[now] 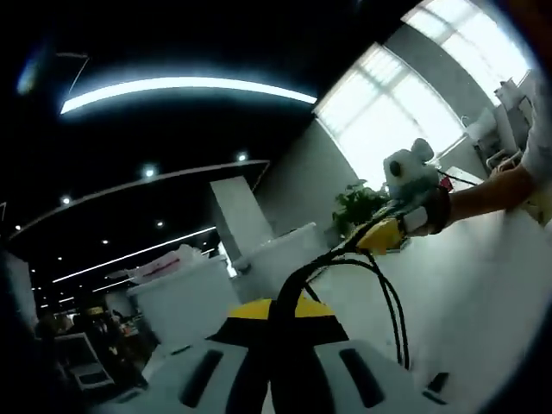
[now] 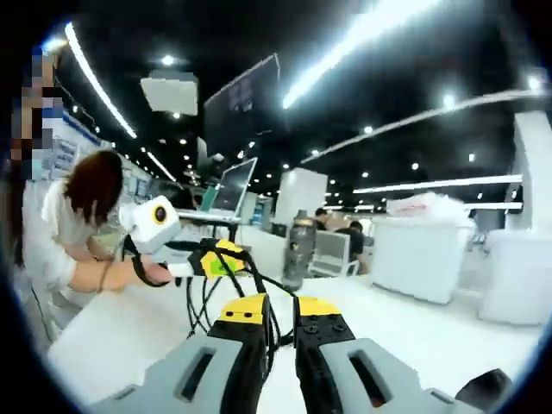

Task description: Coil the Type-C to USB data cable on the desktop and secure it with Velcro straps.

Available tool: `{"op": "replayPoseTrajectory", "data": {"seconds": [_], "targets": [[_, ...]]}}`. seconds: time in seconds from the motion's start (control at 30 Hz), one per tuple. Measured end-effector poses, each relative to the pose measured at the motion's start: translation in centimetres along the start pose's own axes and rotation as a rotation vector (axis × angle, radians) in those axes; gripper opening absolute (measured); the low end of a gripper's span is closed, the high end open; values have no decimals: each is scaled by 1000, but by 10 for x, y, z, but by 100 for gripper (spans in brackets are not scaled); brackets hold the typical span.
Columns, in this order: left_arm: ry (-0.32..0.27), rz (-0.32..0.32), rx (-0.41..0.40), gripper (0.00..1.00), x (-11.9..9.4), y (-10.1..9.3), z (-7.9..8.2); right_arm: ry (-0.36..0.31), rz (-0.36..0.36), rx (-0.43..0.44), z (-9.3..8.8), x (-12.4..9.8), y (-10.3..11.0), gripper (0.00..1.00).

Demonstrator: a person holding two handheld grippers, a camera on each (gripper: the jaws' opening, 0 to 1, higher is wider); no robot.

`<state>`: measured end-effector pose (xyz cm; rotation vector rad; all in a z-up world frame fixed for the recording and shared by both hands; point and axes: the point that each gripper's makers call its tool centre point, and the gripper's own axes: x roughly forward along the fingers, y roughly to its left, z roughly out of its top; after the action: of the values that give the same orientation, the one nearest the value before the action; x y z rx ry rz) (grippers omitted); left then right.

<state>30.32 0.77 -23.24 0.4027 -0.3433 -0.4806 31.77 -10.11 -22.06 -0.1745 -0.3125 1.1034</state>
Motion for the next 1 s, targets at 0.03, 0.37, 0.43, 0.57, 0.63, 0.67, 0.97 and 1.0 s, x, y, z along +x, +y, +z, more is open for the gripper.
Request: {"op": "replayPoseTrajectory", "data": {"seconds": [0.03,0.37,0.43,0.57,0.63,0.67,0.97,1.0], "targets": [[0,19,-17,7,-1,5,-1,-29,-11,5,9,1,2,18],[-46,25,-112,7,2,-2,13,128,-247,-413,-12,32,23,32],[-60,-10,-107,7,6,-15,20,145,-262,-398,-18,36,26,31],[-113,-66,-151,7,12,-39,37,178,-346,-543,-16,33,15,25],[-125,-91,-146,7,12,-48,44,180,-354,-573,-16,32,12,18],[-132,-101,-148,7,12,-51,47,185,-382,-613,-13,27,7,13],[-139,-103,-133,18,12,-52,47,258,-353,-679,-2,17,-4,5],[-139,-95,-118,21,12,-52,48,261,-353,-680,1,14,-7,4]]}}
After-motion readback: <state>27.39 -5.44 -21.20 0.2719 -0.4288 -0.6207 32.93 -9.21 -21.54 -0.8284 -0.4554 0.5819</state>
